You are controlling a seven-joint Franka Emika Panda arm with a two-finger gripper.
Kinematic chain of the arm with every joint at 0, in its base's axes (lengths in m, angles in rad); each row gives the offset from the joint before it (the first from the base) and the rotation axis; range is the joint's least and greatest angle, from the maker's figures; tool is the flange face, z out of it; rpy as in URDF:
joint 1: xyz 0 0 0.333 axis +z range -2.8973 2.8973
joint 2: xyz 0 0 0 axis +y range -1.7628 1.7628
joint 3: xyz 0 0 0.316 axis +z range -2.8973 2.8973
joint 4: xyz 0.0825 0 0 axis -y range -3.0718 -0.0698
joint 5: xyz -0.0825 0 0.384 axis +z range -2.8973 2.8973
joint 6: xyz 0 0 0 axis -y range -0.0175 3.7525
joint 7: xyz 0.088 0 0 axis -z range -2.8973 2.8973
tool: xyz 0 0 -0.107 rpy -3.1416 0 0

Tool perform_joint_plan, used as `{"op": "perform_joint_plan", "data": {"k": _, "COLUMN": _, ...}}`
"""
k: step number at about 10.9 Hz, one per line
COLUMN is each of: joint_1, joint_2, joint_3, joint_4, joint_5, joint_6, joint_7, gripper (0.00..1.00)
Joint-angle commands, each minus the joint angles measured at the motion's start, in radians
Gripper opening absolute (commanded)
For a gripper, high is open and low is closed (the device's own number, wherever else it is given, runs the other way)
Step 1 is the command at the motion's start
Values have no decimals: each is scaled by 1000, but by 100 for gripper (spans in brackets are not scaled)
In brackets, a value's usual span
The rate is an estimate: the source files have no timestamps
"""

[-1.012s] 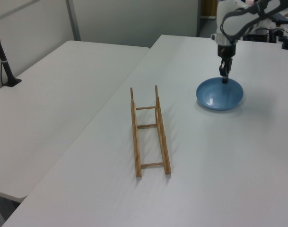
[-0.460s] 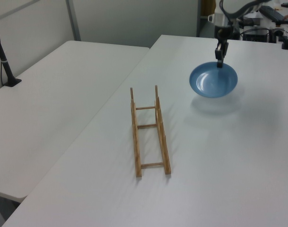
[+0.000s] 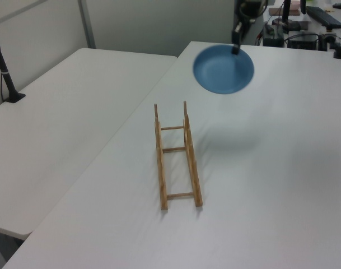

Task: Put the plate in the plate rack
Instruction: 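Lift the plate by its rim and carry it upright over the rack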

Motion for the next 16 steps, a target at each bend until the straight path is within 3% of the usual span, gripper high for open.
{"op": "perform_joint_plan", "data": {"k": 1, "joint_1": 14, "joint_2": -5, "joint_3": 158, "joint_4": 71, "joint_5": -239, "joint_6": 4, "joint_7": 314, "gripper": 0}}
{"op": "perform_joint_plan", "data": {"k": 2, "joint_1": 14, "joint_2": -3, "joint_3": 223, "joint_4": 66, "joint_5": -364, "joint_6": 54, "joint_7": 453, "gripper": 0}}
{"op": "perform_joint_plan", "data": {"k": 4, "joint_1": 24, "joint_2": 11, "joint_3": 294, "joint_4": 52, "joint_5": -613, "joint_6": 120, "joint_7": 718, "gripper": 0}}
{"op": "perform_joint_plan", "data": {"k": 9, "joint_1": 196, "joint_2": 57, "joint_3": 311, "joint_4": -20, "joint_5": -1176, "joint_6": 146, "joint_7": 1209, "gripper": 0}}
{"op": "perform_joint_plan", "data": {"k": 10, "joint_1": 219, "joint_2": 61, "joint_3": 311, "joint_4": -38, "joint_5": -1224, "joint_6": 145, "joint_7": 1266, "gripper": 0}}
{"op": "perform_joint_plan", "data": {"k": 12, "joint_1": 256, "joint_2": 61, "joint_3": 311, "joint_4": -96, "joint_5": -1249, "joint_6": 140, "joint_7": 1288, "gripper": 0}}
{"op": "perform_joint_plan", "data": {"k": 16, "joint_1": 270, "joint_2": 98, "joint_3": 311, "joint_4": -135, "joint_5": -1324, "joint_6": 139, "joint_7": 1366, "gripper": 0}}
